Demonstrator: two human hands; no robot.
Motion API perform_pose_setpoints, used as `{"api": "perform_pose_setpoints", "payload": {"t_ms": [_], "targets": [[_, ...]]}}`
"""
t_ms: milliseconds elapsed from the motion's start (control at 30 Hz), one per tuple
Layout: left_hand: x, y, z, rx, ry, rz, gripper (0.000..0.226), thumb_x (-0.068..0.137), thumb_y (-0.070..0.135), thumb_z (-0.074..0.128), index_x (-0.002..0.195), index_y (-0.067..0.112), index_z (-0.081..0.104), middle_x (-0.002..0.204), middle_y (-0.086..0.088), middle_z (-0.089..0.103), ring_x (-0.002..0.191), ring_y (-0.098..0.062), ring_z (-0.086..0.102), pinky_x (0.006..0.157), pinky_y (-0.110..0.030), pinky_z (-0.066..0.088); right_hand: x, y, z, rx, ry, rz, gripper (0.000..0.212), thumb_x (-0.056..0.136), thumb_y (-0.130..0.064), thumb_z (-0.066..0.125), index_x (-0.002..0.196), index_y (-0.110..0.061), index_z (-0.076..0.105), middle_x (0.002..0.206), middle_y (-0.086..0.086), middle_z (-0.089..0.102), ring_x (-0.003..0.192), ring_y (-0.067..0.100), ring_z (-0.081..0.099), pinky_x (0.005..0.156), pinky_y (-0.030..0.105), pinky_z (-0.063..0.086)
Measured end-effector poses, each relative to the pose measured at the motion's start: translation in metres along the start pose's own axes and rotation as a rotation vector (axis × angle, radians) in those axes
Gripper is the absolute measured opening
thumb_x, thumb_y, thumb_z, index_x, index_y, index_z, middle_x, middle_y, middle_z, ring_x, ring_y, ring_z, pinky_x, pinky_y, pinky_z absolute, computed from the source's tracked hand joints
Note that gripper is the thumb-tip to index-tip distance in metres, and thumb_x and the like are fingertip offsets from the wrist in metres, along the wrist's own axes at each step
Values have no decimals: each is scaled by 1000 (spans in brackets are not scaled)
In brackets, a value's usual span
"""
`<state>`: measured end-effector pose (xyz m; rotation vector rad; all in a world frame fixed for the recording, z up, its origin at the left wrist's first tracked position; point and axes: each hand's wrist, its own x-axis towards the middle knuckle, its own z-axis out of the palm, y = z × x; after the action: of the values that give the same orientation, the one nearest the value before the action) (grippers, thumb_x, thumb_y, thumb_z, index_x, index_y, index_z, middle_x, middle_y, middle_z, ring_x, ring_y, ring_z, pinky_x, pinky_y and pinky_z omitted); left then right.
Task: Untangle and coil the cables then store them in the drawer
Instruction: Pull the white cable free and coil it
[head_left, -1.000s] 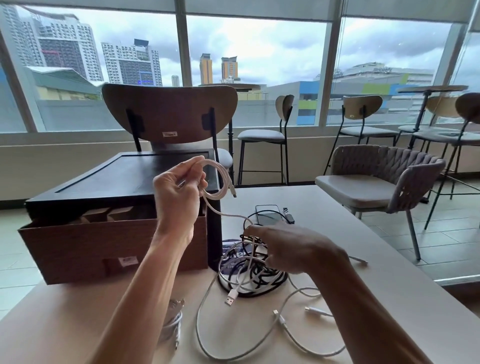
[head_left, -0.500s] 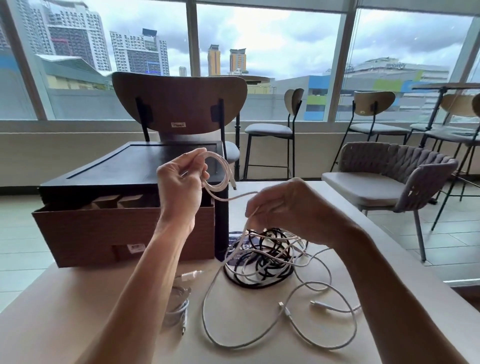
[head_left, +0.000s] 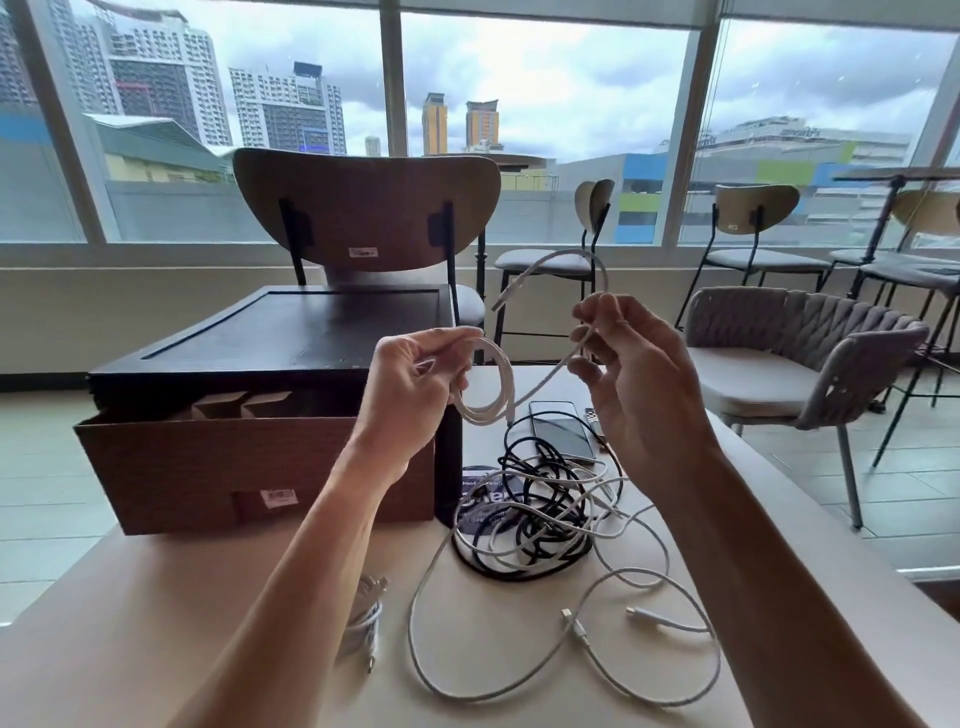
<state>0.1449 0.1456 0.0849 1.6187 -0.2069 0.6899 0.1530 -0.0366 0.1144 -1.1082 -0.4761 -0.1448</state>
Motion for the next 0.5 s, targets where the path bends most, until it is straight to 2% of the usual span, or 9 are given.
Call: {"api": "perform_pose_setpoints", "payload": {"t_ms": [67,200,367,433,500], "targets": [[-1,0,-2,65,-97,-9,18,94,5,64,107,11,76,77,-4,70,61,-6,56,55,-16,45,1,-6,-1,44,-3,20,21,104,-8,44,97,-15,62,76,-5,68,75,9,61,70,24,45],[-4,-2,-1,160,-269,-29,18,94,6,65,106,12,77,75,-4,71,61,-7,56,57,-18,45,1,-10,-6,1,12,11,18,104,-8,44,109,-12,61,68,-3,62,65,10,61,55,20,48],[-6,1,0,50,-307,-51,18,94,6,64,106,10,77,72,-1,66,63,-10,54,55,-16,42,6,7,-20,-400,150,-111,17,101,-11,52,96,-9,68,57,-3,58,48,8,56,42,19,40],[-5,3,-2,-5,-292,-42,19,94,4,63,106,8,76,71,1,66,62,-9,54,54,-16,41,8,15,-25,-443,174,-53,17,100,-8,55,89,-7,68,62,2,60,46,6,57,40,18,40],[-4,3,-3,-42,-277,-30,19,93,3,62,105,8,76,70,2,67,62,-8,54,52,-15,41,10,20,-29,-377,187,39,17,99,-5,55,87,-4,67,65,5,60,47,6,57,39,16,40]]}}
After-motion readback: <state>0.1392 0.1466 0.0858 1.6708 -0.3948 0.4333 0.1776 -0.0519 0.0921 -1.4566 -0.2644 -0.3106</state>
